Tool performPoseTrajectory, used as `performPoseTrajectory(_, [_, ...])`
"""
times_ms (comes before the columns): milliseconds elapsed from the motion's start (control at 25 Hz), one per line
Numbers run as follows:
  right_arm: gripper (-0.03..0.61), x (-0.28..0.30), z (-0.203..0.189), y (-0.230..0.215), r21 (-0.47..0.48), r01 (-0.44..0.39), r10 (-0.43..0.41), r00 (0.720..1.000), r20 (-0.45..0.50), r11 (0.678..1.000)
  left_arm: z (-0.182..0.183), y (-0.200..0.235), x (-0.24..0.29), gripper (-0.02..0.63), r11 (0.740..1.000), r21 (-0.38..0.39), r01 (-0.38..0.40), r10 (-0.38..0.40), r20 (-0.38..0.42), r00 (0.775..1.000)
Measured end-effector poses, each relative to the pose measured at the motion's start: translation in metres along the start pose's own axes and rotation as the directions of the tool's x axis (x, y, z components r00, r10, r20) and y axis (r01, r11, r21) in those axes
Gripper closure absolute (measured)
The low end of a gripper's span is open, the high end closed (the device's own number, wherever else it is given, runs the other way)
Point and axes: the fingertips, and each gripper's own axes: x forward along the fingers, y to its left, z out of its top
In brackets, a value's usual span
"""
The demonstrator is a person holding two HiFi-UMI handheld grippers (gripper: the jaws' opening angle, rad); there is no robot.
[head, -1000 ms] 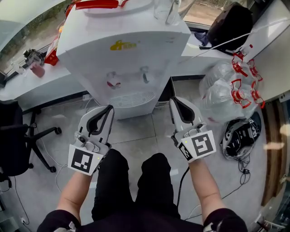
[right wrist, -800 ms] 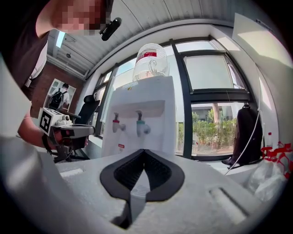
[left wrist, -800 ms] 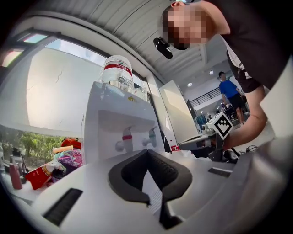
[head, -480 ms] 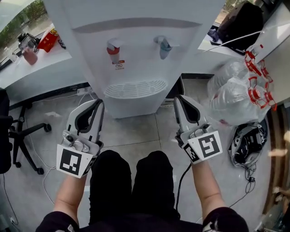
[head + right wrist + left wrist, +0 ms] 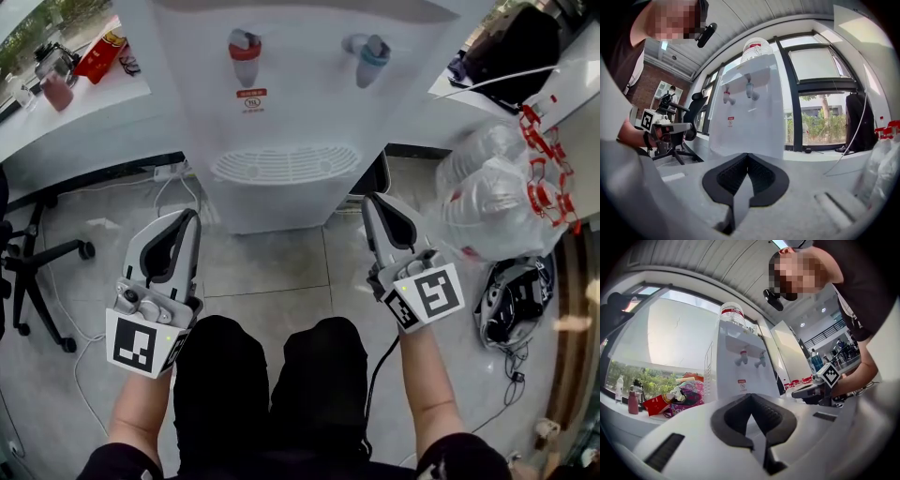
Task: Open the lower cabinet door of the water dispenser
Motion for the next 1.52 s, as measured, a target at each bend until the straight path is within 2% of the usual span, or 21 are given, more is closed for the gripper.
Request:
performPoseTrajectory(80, [0.574, -0.003, -0.011, -0.002, 0.018, -0.007, 0.007, 1.0, -0.009, 1.0, -0.01, -0.004, -0.001, 0.606, 1.0, -0.019, 0.01, -0.01, 0.003, 1.0])
performPoseTrajectory(200, [0.574, -0.001, -0.029, -0.005, 0.044, -0.022, 0.023, 0.999, -0.025, 0.999, -0.021, -0.011, 0.0, 0.606, 0.999, 0.001, 0.033, -0.033, 0.008, 0.999])
performPoseTrajectory(400, [0.556, 0.0, -0.043, -0.003, -0.009, -0.068, 0.067, 0.996, -0.052, 0.998, -0.031, -0.021, -0.001, 0.606, 0.997, 0.0, 0.074, -0.074, -0.006, 0.997])
performPoseTrajectory(480, [0.545, 0.001, -0.047, -0.008, -0.017, -0.059, 0.058, 0.997, -0.049, 0.998, -0.032, -0.019, -0.003, 0.606, 0.998, -0.005, 0.069, -0.07, -0.012, 0.998])
performPoseTrajectory(720, [0.49, 0.012, -0.059, -0.024, -0.005, -0.041, 0.04, 0.998, -0.05, 0.999, -0.02, -0.015, -0.009, 0.606, 0.998, 0.047, 0.034, -0.034, 0.0, 0.999])
performPoseTrajectory(800, [0.463, 0.019, -0.064, -0.029, -0.024, -0.032, 0.03, 0.997, -0.07, 0.999, -0.023, -0.015, -0.011, 0.606, 0.998, 0.048, 0.038, -0.037, -0.012, 0.999])
performPoseTrajectory(960, [0.42, 0.033, -0.073, -0.034, -0.119, -0.016, 0.003, 0.994, -0.111, 0.993, -0.026, -0.01, -0.011, 0.606, 0.997, 0.073, 0.039, -0.039, -0.007, 0.999])
performPoseTrajectory(1240, [0.336, 0.05, -0.081, -0.05, -0.036, 0.001, -0.005, 0.993, -0.117, 0.999, -0.035, -0.004, -0.011, 0.606, 0.999, 0.037, 0.037, -0.037, -0.021, 0.999])
performPoseTrajectory(1520, [0.318, 0.064, -0.092, -0.052, 0.007, -0.041, 0.042, 0.992, -0.118, 0.999, -0.051, 0.005, -0.005, 0.606, 0.998, -0.026, 0.049, -0.049, -0.013, 0.999])
